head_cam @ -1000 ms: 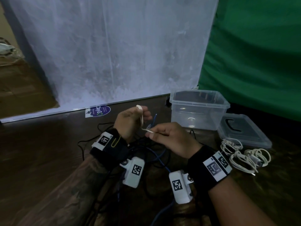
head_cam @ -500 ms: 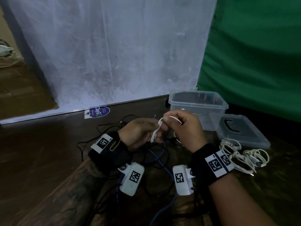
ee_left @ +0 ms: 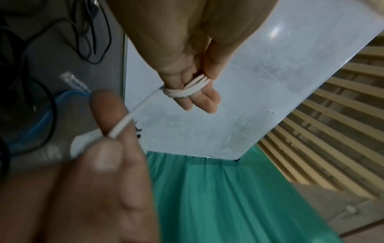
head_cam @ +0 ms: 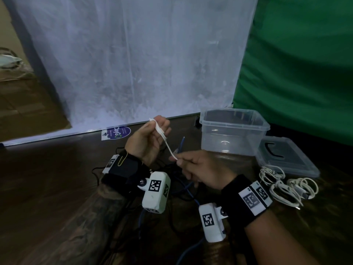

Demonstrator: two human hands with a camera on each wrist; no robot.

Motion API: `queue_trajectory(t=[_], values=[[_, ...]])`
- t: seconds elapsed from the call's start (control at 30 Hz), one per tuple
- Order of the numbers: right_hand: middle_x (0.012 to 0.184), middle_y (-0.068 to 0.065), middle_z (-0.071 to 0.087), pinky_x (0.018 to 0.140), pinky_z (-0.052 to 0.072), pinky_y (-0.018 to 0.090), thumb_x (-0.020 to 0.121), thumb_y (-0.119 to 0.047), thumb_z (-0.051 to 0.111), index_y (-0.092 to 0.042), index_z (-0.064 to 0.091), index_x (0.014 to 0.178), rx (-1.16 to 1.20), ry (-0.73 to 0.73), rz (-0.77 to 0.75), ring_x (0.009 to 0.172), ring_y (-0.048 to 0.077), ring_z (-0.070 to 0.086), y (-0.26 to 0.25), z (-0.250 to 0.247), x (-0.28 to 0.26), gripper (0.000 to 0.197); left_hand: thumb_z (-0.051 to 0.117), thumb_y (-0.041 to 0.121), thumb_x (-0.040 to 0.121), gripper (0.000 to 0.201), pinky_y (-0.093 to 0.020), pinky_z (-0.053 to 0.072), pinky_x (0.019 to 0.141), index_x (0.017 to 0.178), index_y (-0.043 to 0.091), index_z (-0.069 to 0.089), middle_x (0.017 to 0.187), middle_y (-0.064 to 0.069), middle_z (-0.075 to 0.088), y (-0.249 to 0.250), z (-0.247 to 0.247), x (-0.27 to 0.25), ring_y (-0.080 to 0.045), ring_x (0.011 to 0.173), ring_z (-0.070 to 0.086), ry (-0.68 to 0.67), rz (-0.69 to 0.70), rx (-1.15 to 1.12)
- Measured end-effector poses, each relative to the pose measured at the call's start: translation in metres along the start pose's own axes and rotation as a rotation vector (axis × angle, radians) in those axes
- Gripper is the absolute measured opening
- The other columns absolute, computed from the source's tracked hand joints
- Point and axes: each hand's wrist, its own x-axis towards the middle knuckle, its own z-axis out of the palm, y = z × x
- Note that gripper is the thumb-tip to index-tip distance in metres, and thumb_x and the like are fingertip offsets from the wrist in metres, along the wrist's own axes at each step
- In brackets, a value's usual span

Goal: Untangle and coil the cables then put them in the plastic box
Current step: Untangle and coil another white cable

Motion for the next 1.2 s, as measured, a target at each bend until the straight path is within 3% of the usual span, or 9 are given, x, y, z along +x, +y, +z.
queue_trajectory(t=[0.17, 0.27, 0.33, 0.43, 0.53, 0.63, 0.83, 0.97, 1.2], values=[[0.05, -0.012, 0.054, 0.047, 0.036, 0.011, 0.098, -0.019, 0.06, -0.009, 0.075, 0.103, -0.063, -0.032, -0.083, 0.044, 0.0, 0.048, -0.013, -0.004, -0.005, 0.019, 0.043, 0.003, 0.098, 0.021, -0.034, 0.055, 0.079, 0.094, 0.001, 0.063, 0.073, -0.007, 0.073, -0.016, -0.01, 0.001, -0.019, 0.071, 0.071, 0.114, 0.079, 0.418], [0.052, -0.024, 0.06, 0.051, 0.037, 0.005, 0.095, -0.013, 0.062, -0.011, 0.074, 0.089, -0.077, 0.144, -0.135, 0.05, -0.007, 0.055, -0.017, -0.012, -0.004, 0.014, 0.049, 0.005, 0.097, 0.02, -0.025, 0.051, 0.061, 0.091, 0.002, 0.068, 0.067, -0.008, 0.068, -0.024, -0.008, -0.01, -0.014, 0.057, 0.062, -0.022, -0.033, 0.774], [0.056, -0.018, 0.064, 0.054, 0.039, 0.005, 0.095, -0.007, 0.061, -0.006, 0.072, 0.081, 0.035, 0.293, -0.18, 0.05, -0.006, 0.057, -0.014, -0.017, -0.003, 0.018, 0.048, 0.003, 0.095, 0.021, -0.02, 0.045, 0.052, 0.086, -0.001, 0.066, 0.061, -0.007, 0.064, -0.027, 0.002, -0.018, -0.012, 0.052, 0.055, -0.156, -0.133, 0.866], [0.053, -0.009, 0.064, 0.054, 0.041, 0.008, 0.094, -0.004, 0.061, 0.007, 0.067, 0.079, 0.177, 0.449, -0.192, 0.046, -0.003, 0.055, -0.009, -0.021, -0.001, 0.021, 0.045, 0.012, 0.097, 0.028, -0.026, 0.046, 0.056, 0.083, -0.002, 0.064, 0.061, -0.01, 0.058, -0.031, 0.014, -0.026, -0.019, 0.055, 0.052, -0.291, -0.285, 0.694], [0.064, -0.01, 0.068, 0.06, 0.044, 0.013, 0.091, -0.011, 0.068, -0.007, 0.072, 0.079, 0.135, 0.534, -0.184, 0.058, -0.002, 0.057, 0.002, -0.025, 0.004, 0.013, 0.05, 0.023, 0.092, 0.026, -0.028, 0.044, 0.055, 0.077, 0.003, 0.058, 0.058, -0.007, 0.044, -0.031, 0.014, -0.027, -0.017, 0.049, 0.041, -0.335, -0.346, 0.611], [0.065, -0.012, 0.064, 0.056, 0.041, 0.011, 0.095, -0.016, 0.062, -0.014, 0.072, 0.082, 0.117, 0.435, -0.105, 0.055, -0.005, 0.053, 0.01, -0.023, 0.007, 0.016, 0.045, 0.029, 0.091, 0.027, -0.026, 0.035, 0.051, 0.072, 0.009, 0.047, 0.057, -0.002, 0.036, -0.028, 0.01, -0.025, -0.014, 0.047, 0.034, -0.328, -0.423, 0.448], [0.048, -0.013, 0.043, 0.046, 0.029, 0.016, 0.096, -0.011, 0.06, 0.0, 0.063, 0.078, 0.202, 0.223, -0.029, 0.044, 0.0, 0.036, 0.015, -0.017, 0.007, 0.021, 0.036, 0.029, 0.098, 0.035, -0.024, 0.036, 0.053, 0.071, 0.012, 0.051, 0.058, 0.002, 0.04, -0.028, 0.007, -0.025, -0.01, 0.049, 0.038, -0.308, -0.465, 0.153], [0.053, -0.013, 0.055, 0.051, 0.034, 0.008, 0.093, -0.008, 0.063, -0.002, 0.067, 0.08, 0.134, 0.246, -0.084, 0.047, -0.004, 0.045, 0.015, -0.021, 0.007, 0.014, 0.039, 0.027, 0.097, 0.037, -0.028, 0.05, 0.062, 0.079, 0.006, 0.064, 0.068, -0.004, 0.057, -0.029, 0.006, -0.025, -0.015, 0.056, 0.055, -0.31, -0.414, 0.208], [0.067, 0.007, 0.064, 0.064, 0.043, 0.028, 0.091, -0.012, 0.069, -0.014, 0.072, 0.078, 0.092, 0.345, -0.114, 0.065, 0.012, 0.053, 0.022, -0.029, 0.008, 0.013, 0.046, 0.02, 0.094, 0.032, -0.031, 0.054, 0.067, 0.088, -0.003, 0.068, 0.075, -0.013, 0.062, -0.028, 0.002, -0.02, -0.024, 0.065, 0.062, -0.284, -0.274, 0.443]])
